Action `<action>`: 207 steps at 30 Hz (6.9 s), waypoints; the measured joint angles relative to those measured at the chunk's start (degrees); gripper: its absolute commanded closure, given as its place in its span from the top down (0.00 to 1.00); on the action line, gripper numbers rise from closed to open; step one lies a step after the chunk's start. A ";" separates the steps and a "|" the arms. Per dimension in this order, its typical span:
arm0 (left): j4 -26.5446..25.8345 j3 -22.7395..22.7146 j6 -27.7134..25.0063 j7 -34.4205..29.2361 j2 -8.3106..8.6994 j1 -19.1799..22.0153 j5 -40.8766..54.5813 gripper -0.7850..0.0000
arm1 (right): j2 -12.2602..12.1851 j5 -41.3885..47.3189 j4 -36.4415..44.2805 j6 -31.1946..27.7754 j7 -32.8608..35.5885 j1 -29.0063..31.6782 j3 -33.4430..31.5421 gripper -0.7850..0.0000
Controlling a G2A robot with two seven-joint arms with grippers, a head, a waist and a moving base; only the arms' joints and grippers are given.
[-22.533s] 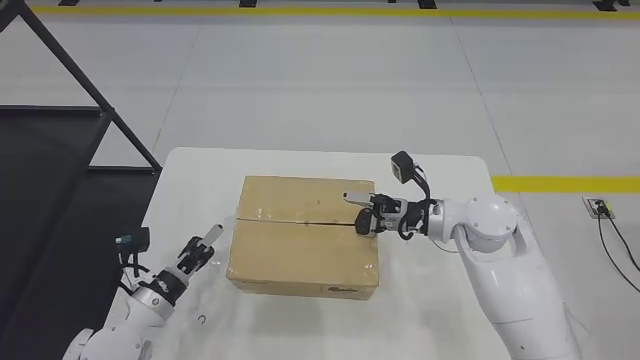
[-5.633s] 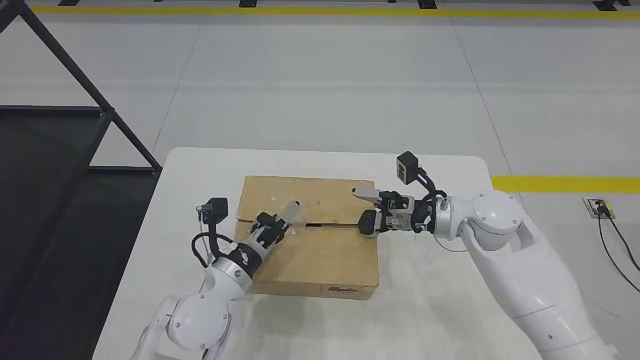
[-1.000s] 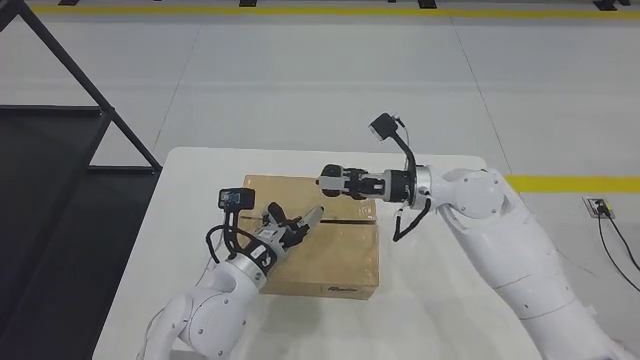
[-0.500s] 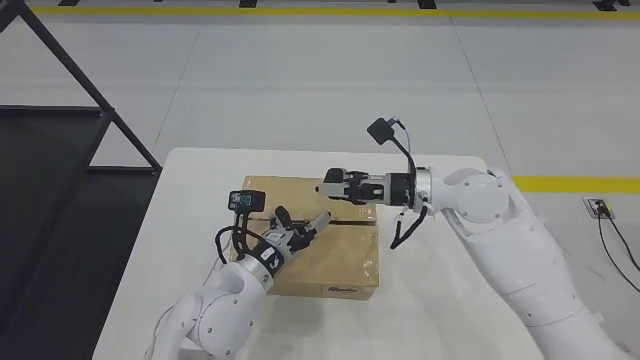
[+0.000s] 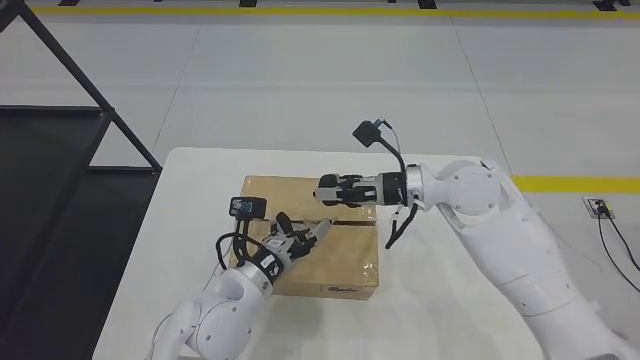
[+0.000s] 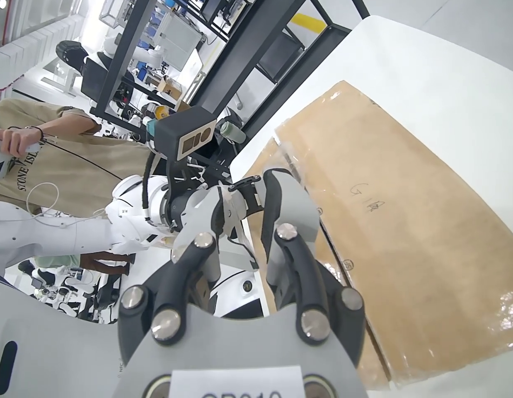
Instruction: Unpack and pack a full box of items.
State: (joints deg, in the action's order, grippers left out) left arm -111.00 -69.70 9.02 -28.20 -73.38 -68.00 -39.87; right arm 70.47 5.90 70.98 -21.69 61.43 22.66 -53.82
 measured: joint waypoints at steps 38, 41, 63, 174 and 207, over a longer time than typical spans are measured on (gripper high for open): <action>1.35 1.27 2.37 0.49 -0.71 3.37 -0.87 1.00 | -1.74 12.25 5.25 -4.54 -1.82 8.50 -7.31 0.49; 1.23 1.65 2.21 0.39 -0.75 3.21 -1.26 1.00 | -1.78 9.92 5.53 -3.09 -2.57 8.03 -7.03 0.67; 3.94 0.40 2.93 -1.03 -1.23 4.25 3.83 1.00 | -1.58 7.73 2.99 -2.63 -4.14 7.63 -6.08 0.94; -2.47 4.12 -1.32 -1.16 -2.30 -2.94 -12.80 1.00 | -1.90 7.07 -1.79 3.04 8.84 1.90 -2.33 1.00; -8.88 -20.50 -3.18 15.90 -1.78 -15.20 12.75 1.00 | -3.00 2.23 5.29 10.09 -0.69 8.55 -3.94 0.00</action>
State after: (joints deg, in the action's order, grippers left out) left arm -119.88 -90.20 5.84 -12.30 -75.16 -83.20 -27.12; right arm 67.46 8.13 76.26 -11.60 60.74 31.21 -57.76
